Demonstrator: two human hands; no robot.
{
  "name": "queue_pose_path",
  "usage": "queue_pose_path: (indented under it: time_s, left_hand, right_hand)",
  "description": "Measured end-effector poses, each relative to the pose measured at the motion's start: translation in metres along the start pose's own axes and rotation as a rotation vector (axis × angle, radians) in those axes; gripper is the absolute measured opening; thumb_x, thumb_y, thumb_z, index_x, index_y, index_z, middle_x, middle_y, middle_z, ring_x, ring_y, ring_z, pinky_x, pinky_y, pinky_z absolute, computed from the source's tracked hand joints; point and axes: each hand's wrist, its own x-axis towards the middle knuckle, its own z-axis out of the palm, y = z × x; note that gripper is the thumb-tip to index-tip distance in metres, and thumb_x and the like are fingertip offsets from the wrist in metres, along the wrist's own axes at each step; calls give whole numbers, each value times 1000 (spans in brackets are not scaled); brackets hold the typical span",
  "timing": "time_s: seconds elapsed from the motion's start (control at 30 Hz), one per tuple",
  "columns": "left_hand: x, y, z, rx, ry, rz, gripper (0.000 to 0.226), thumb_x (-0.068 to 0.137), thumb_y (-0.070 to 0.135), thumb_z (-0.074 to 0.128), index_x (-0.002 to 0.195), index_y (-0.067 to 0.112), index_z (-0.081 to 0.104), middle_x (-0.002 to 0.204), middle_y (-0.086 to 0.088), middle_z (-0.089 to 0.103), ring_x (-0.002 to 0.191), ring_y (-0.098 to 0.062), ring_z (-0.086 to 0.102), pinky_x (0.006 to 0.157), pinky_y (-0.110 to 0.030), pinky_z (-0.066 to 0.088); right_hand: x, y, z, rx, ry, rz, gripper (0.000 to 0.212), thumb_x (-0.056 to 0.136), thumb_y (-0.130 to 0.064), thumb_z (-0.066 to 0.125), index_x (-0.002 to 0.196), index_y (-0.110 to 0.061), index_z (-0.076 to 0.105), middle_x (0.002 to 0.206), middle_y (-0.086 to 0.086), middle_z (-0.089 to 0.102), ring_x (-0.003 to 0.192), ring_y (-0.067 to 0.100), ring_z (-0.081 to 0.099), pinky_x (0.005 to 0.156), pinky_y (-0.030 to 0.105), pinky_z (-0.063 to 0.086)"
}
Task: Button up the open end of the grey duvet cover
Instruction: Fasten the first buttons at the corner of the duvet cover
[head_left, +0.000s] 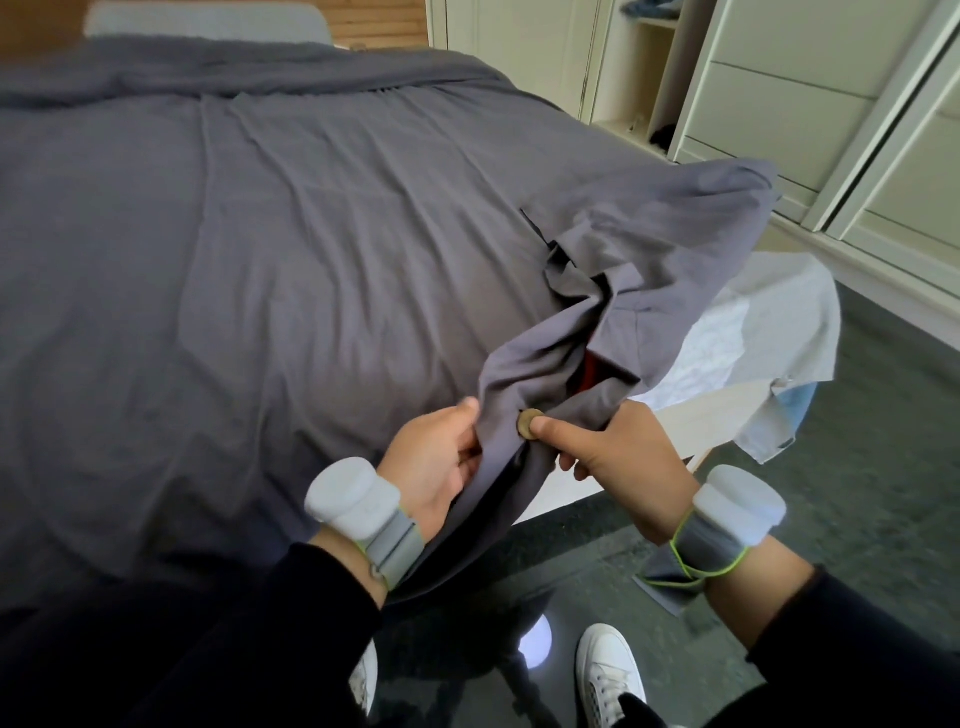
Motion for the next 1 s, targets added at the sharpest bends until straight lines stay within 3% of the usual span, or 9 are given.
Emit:
queue_pose_path:
  time_s: [0.1, 0.2, 0.4, 0.5, 0.6, 0.73, 0.83, 0.93, 1.0]
  left_hand:
    - [-1, -3, -1, -33, -24, -6, 15, 92, 11, 51, 96, 7, 64, 81, -6, 71, 66, -7, 67, 58, -15, 55]
    - [-3, -3, -1, -95, -90, -66, 18, 92, 11, 50, 87, 8, 67, 72, -3, 75, 61, -5, 70, 57, -14, 55]
    - [-4, -5, -1, -101, -144, -66, 29, 95, 2, 41, 117, -5, 59, 109, -16, 67, 94, -18, 67, 90, -25, 54]
    - [-5, -9, -1, -34, -94, 11, 24, 90, -4, 48, 108, -4, 63, 94, -13, 72, 76, -14, 72, 73, -21, 59]
    - [-9, -11, 0, 171, -7, 135, 15, 81, -1, 62, 91, 2, 73, 80, -14, 75, 73, -19, 72, 70, -28, 60]
    - [-12, -11, 3, 582, 83, 393, 13, 66, 4, 75, 75, 14, 75, 58, 0, 71, 51, -3, 63, 50, -13, 49]
    - [-9, -11, 6, 777, 147, 547, 10, 67, 4, 72, 73, 12, 71, 62, -1, 68, 46, 0, 53, 53, -14, 46]
    - [-8, -15, 9, 835, 175, 600, 7, 67, 5, 70, 69, 12, 68, 67, -6, 67, 52, -7, 53, 60, -26, 53]
    - [-7, -18, 10, 834, 184, 613, 8, 67, 6, 71, 67, 14, 68, 62, -1, 65, 49, -3, 53, 58, -25, 54]
  right_hand:
    - [1, 1, 3, 53, -12, 24, 26, 73, -25, 78, 69, 0, 71, 51, 5, 64, 46, 10, 57, 46, 19, 45]
    - [2, 2, 4, 78, -11, 43, 26, 74, -22, 77, 73, 3, 71, 50, 1, 64, 46, 10, 59, 47, 18, 47]
    - [3, 3, 4, 123, -22, 56, 21, 73, -21, 78, 74, 0, 74, 61, 17, 69, 50, 15, 62, 52, 21, 51]
    - [2, 3, 4, 147, -45, 74, 20, 74, -17, 77, 77, 3, 74, 68, 21, 73, 53, 17, 67, 54, 22, 53]
    - [0, 3, 5, 132, -81, 84, 15, 78, -11, 73, 82, 4, 74, 71, 22, 74, 63, 24, 72, 59, 25, 57]
    - [-2, 1, 8, 170, -121, 126, 15, 83, -1, 63, 92, 9, 71, 84, 30, 72, 76, 34, 72, 65, 28, 60]
    - [0, -6, 10, 278, -106, 248, 23, 86, -12, 58, 96, 7, 69, 89, 29, 72, 77, 33, 72, 65, 31, 61]
    - [1, -9, 12, 202, -86, 263, 30, 80, -32, 68, 87, -3, 72, 75, 12, 75, 68, 25, 73, 65, 33, 60]
    - [0, -8, 14, 175, -58, 224, 26, 78, -29, 73, 75, -3, 71, 60, 6, 66, 58, 20, 65, 63, 32, 59]
